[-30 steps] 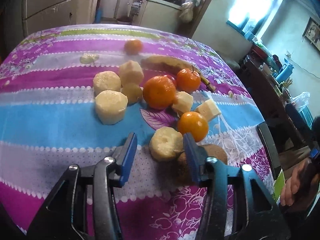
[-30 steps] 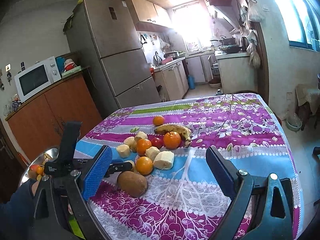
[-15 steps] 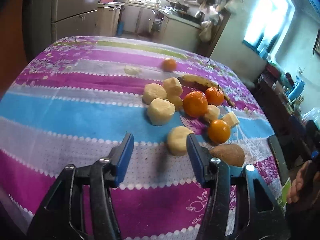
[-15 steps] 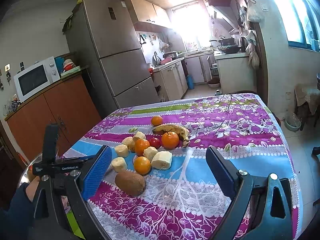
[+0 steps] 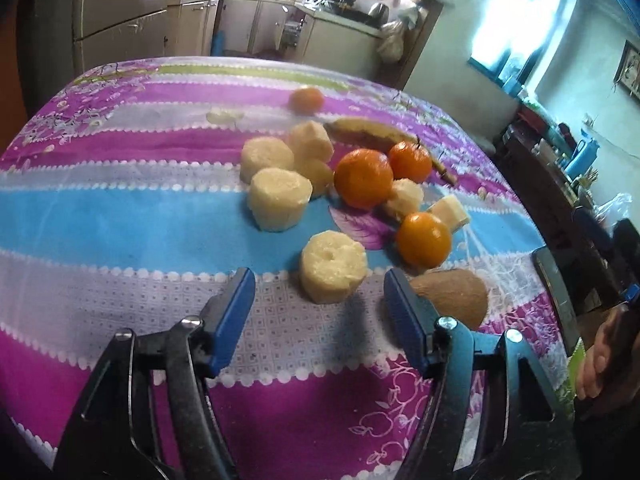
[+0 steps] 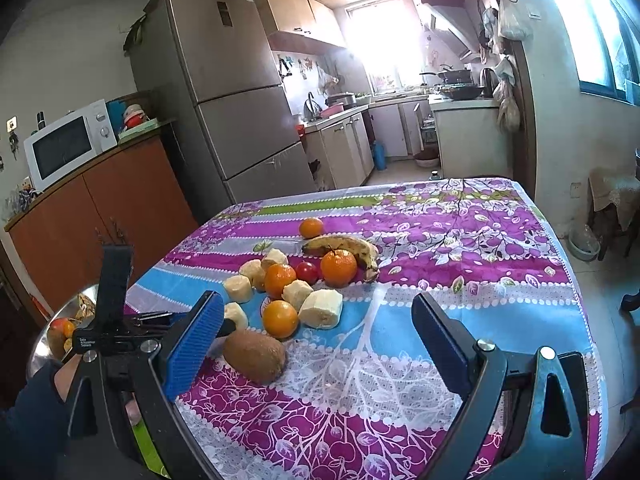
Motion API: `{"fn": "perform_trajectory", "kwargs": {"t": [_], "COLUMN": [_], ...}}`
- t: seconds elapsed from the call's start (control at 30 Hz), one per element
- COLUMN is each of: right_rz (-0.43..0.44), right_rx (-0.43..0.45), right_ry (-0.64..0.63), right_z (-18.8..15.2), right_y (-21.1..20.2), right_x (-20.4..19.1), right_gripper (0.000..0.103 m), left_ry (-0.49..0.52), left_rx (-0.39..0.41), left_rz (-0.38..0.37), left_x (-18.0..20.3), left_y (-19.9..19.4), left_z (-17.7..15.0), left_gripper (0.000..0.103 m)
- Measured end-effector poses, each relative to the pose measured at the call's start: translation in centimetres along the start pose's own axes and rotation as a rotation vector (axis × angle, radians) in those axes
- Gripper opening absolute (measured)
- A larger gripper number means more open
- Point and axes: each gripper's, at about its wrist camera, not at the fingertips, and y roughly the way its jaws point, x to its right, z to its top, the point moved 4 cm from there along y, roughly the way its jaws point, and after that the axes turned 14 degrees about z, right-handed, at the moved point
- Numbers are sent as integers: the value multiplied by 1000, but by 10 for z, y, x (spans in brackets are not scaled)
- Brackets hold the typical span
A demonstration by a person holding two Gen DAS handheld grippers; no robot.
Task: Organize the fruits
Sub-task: 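Lower the left gripper around the round pale pineapple chunk and close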
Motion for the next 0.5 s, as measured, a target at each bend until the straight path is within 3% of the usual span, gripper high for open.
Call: {"fn": "perform_trajectory", "kwargs": {"t": [0.13,0.2,0.27,0.3,0.4,0.5], "right_rz": [-1,2,7,10,28,33], "right_rx": [-15,-26,-37,-46,-77,-95], "right_ry": [1,2,-1,-5,-25,-38], "right_z": [-3,-5,-7,-8,-11,-14], "right_y": [5,7,9,10,16,20], "right_x": [1,1,0,-1,-6,-10], "right_gripper": [96,96,96,92,80,77], "left_ry": [11,39,63,66,58,50], "left_rx": [12,10,2,8,20,45], "left_rz": [21,27,37,40,31,35], "left_x": [4,10,14,14,12,9], "left_y": [1,3,4,4,0,-6], "left_z": [6,4,2,2,2,1], "left_gripper": [67,62,38,35,36,36]}}
